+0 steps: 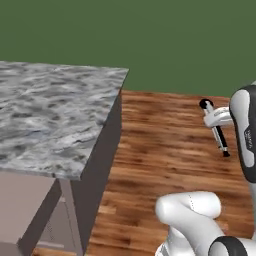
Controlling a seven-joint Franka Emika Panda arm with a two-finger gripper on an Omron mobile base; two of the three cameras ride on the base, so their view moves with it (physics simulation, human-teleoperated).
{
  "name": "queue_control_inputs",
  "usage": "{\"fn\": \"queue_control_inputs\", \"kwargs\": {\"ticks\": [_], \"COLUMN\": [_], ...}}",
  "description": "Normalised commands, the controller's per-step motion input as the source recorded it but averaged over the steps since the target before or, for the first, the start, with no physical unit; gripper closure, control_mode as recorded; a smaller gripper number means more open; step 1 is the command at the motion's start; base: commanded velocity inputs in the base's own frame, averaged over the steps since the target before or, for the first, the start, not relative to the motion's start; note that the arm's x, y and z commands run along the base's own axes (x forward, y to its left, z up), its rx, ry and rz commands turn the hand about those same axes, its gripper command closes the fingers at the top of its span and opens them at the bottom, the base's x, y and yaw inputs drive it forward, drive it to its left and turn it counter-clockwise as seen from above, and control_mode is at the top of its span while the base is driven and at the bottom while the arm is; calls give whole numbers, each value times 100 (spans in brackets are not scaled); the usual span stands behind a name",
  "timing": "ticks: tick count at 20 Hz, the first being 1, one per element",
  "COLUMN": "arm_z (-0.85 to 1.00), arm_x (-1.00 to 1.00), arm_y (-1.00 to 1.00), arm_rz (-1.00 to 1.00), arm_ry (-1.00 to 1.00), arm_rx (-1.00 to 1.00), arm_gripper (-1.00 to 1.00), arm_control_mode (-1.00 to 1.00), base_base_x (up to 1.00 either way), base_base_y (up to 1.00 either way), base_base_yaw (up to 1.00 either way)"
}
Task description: Take the tongs from the drawer on the left and place them on the dining counter next to the tray containing the kebab skewer.
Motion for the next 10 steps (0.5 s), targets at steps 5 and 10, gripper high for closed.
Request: {"fn": "queue_control_inputs", "kwargs": {"ticks": [5,10], "arm_z": [0,0], "arm_x": [0,0], "arm_y": [0,0], "arm_rz": [0,0], "arm_ry": [0,0], "arm_rx": [0,0], "arm_gripper": [100,100], "arm_control_mode": [100,100], "base_base_x": [-47,-39], "base_base_y": [-20,-10], "base_base_yaw": [84,88]}}
